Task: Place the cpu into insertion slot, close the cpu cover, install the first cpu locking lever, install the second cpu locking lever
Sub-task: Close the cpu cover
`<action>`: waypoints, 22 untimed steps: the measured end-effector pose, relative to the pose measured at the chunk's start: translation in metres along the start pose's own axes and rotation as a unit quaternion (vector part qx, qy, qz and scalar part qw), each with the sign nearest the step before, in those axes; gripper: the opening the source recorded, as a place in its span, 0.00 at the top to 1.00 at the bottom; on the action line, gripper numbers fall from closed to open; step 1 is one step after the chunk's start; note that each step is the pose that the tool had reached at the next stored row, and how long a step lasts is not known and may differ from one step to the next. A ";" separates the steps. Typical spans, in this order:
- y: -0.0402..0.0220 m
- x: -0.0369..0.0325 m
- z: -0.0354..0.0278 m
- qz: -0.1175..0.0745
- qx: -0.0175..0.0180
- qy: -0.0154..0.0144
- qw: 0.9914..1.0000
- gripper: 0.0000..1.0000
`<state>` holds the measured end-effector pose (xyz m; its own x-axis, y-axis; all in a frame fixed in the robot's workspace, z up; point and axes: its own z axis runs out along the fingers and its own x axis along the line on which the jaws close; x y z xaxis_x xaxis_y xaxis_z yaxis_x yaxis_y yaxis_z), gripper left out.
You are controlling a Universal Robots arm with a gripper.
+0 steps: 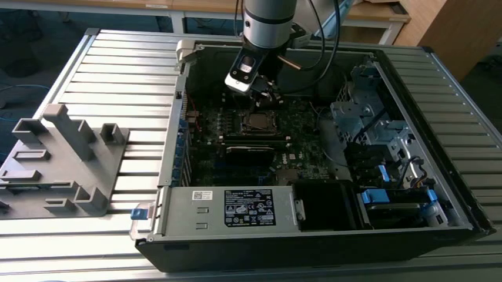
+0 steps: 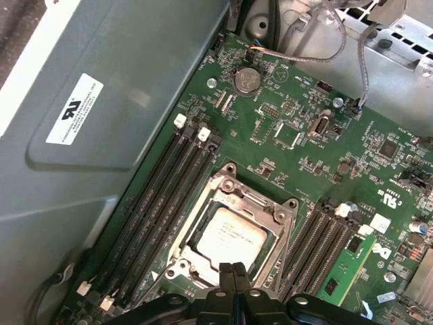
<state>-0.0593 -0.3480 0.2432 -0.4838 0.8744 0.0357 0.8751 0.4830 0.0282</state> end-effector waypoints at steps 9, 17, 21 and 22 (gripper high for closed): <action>0.0000 0.0000 0.0000 -0.035 0.001 0.001 0.999 0.89; 0.0000 0.0000 0.0001 -0.092 0.003 0.003 0.996 0.89; 0.0000 0.0000 0.0000 -0.111 0.004 0.003 0.994 0.89; 0.0000 0.0000 0.0000 -0.112 0.004 0.003 0.994 0.89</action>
<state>-0.0593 -0.3480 0.2432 -0.6658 0.7453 0.0361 0.7461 0.6652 0.0284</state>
